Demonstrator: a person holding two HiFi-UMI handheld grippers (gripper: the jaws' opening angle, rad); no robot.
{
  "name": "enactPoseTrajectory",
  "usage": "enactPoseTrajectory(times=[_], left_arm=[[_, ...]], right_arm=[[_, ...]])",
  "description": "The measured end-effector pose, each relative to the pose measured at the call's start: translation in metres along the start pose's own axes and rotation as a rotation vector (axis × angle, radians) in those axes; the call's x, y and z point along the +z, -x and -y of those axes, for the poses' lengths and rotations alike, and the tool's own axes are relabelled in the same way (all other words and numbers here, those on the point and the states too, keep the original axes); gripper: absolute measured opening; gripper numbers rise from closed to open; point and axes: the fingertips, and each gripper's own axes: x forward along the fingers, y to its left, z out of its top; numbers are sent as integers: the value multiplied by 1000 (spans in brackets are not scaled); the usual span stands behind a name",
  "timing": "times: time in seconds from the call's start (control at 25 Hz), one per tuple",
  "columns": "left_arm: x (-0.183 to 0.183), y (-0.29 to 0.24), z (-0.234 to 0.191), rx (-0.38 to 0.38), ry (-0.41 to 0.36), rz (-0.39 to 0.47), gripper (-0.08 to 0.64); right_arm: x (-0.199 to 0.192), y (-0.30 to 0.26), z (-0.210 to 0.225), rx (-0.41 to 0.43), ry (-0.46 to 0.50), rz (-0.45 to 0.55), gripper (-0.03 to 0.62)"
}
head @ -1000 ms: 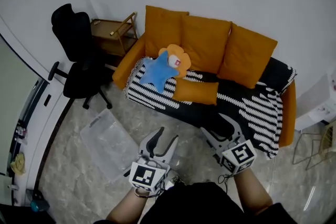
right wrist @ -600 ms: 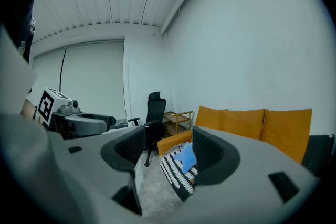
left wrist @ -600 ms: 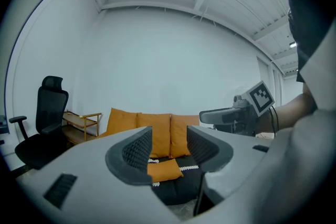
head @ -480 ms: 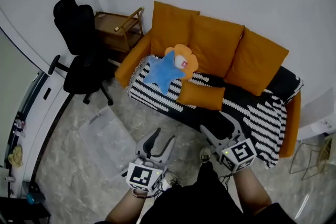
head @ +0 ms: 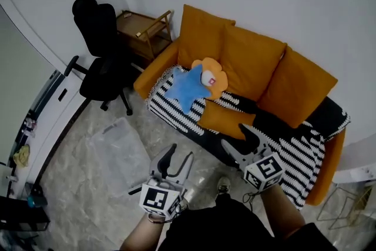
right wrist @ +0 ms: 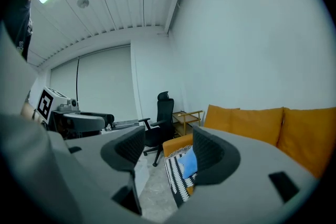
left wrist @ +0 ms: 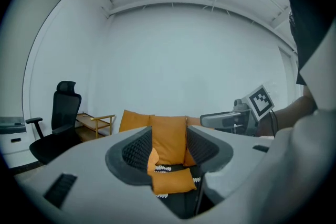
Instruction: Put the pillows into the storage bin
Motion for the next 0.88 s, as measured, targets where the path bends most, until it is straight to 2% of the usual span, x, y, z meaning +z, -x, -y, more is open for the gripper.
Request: enactPoseTrajectory(times=[0.16, 0.4, 0.64, 0.72, 0.88], left_arm=[[8, -16, 11, 49, -3, 16, 193], [19, -34, 21, 50, -14, 25, 193], [20, -45, 5, 26, -13, 9, 193], [20, -48, -5, 6, -14, -22, 193], [21, -53, -31, -58, -23, -11, 193]], right_arm=[[5, -1, 21, 50, 6, 1, 281], [9, -5, 40, 78, 23, -5, 284], [8, -19, 43, 57, 33, -16, 288], [9, -28, 42, 37, 38, -20, 288], [14, -49, 38, -18, 39, -23, 289]])
